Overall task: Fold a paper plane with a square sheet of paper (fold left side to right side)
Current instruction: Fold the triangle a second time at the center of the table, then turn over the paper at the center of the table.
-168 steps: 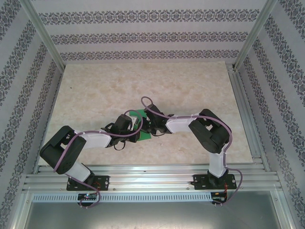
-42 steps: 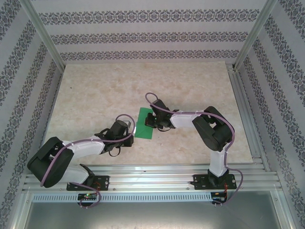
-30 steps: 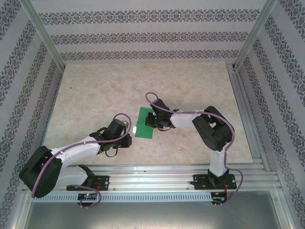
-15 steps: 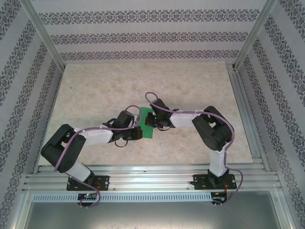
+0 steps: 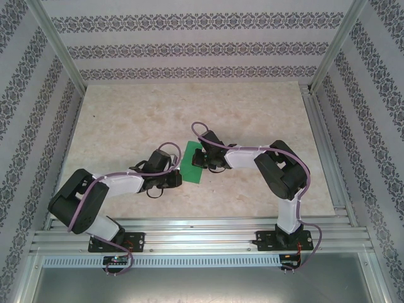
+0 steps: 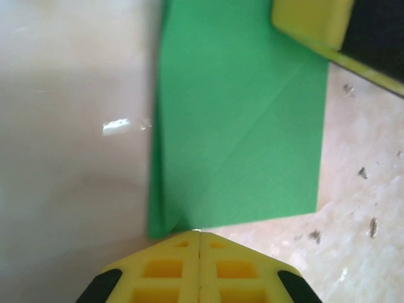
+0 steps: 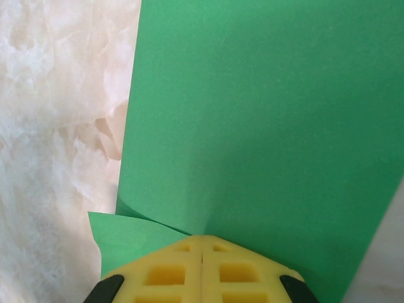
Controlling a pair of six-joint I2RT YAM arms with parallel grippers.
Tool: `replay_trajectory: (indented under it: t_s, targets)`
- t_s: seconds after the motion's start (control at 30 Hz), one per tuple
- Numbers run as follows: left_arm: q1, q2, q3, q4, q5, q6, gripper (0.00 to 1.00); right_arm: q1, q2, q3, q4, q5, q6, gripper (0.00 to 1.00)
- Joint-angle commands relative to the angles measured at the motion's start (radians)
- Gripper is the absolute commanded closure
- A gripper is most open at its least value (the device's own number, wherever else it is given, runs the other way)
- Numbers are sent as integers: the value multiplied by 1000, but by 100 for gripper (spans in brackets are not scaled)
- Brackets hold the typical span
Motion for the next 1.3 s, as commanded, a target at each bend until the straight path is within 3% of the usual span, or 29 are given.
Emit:
replay_trajectory:
  t_s: [0.0, 0.2, 0.33, 0.57, 0.8, 1.0, 1.13, 1.27]
  targets:
    - [41, -99, -27, -98, -34, 20, 92, -1, 45, -5, -108, 69, -29, 97]
    - [87, -206, -27, -136, 13, 28, 87, -4, 30, -3, -74, 46, -28, 97]
    - [100, -194, 17, -119, 66, 11, 71, -11, -34, 16, -66, 12, -43, 85]
    - [150, -92, 94, -66, 158, -32, 58, -44, -179, 42, -201, 42, -118, 73]
    - [152, 86, 183, 12, 233, -10, 59, -84, -273, -67, -199, 62, -146, 66]
    - [152, 214, 289, -18, 252, 57, 61, -103, -335, -148, -184, 56, -174, 64]
    - [152, 271, 344, -54, 248, 90, 69, -115, -361, -196, -166, 33, -167, 63]
    - [152, 297, 374, -72, 251, 100, 83, -138, -380, -277, -30, -62, -75, 63]
